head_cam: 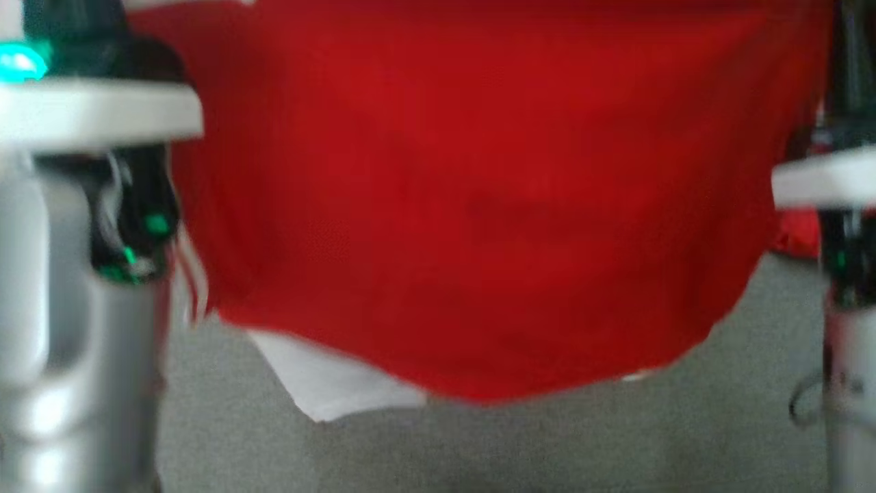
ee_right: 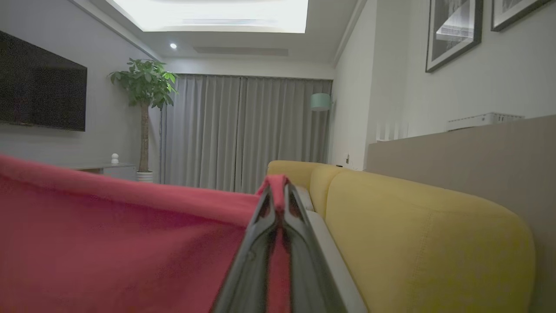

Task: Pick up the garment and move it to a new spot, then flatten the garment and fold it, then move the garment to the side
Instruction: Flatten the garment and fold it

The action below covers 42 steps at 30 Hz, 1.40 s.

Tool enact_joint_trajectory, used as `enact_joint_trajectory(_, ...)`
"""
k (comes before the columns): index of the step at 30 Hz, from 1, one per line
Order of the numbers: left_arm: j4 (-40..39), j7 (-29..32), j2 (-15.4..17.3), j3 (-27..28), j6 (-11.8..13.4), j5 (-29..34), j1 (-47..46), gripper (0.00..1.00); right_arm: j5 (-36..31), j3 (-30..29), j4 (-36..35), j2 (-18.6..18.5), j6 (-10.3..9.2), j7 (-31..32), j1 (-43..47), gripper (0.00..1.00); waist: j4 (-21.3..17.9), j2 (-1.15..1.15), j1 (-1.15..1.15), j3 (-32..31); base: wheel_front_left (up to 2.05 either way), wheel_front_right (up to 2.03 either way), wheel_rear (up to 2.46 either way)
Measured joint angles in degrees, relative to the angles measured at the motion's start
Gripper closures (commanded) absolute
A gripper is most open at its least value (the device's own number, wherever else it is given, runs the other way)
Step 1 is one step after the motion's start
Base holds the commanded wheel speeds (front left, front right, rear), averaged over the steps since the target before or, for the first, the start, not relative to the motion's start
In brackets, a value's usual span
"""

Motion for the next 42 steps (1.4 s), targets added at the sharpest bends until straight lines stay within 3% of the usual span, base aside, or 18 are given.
enact_joint_trajectory(6,21.23,-0.78,3.41,0.92,-4.03,0.46,-17.47,1.00,-0.22,3.23,19.44,-1.60,0.00,-1.30,-22.03,1.00,-0.57,0.00,0.01,7.63,0.00,0.00,0.00)
enact_joint_trajectory(11,35.77,-6.61,4.77,1.32,-6.51,3.22,-33.93,1.00,-3.98,6.69,37.22,-2.56,0.00,-9.25,-40.05,1.00,-0.94,0.00,0.02,13.08,0.00,0.00,0.00)
enact_joint_trajectory(17,47.57,-12.72,4.23,0.80,-9.14,3.71,-40.51,1.00,-6.98,6.17,53.25,-1.70,0.00,-16.01,-46.68,1.00,-0.26,0.00,-0.01,15.26,0.00,0.00,0.00)
enact_joint_trajectory(23,54.77,-15.95,2.70,-2.09,-11.47,3.71,-37.39,1.00,-7.78,8.08,64.10,-1.75,0.00,-17.89,-45.19,1.00,1.66,0.00,-0.01,15.40,0.00,0.00,0.00)
enact_joint_trajectory(33,58.65,-17.34,2.37,-11.14,-12.46,3.70,-16.80,1.00,-5.86,17.40,76.27,-3.59,0.00,-16.45,-33.70,1.00,4.48,0.00,-0.02,12.04,0.00,0.00,0.00)
enact_joint_trajectory(37,56.61,-17.30,3.83,-16.99,-12.51,3.31,-9.51,1.00,-2.79,23.32,78.19,-4.48,0.00,-13.97,-30.87,1.00,5.30,0.00,-0.03,9.62,0.00,0.00,0.00)
enact_joint_trajectory(42,52.20,-14.96,8.13,-22.57,-12.51,2.04,-2.01,1.00,2.67,31.20,77.19,-6.16,0.00,-11.09,-27.38,1.00,5.77,0.00,-0.03,6.19,0.00,0.00,0.00)
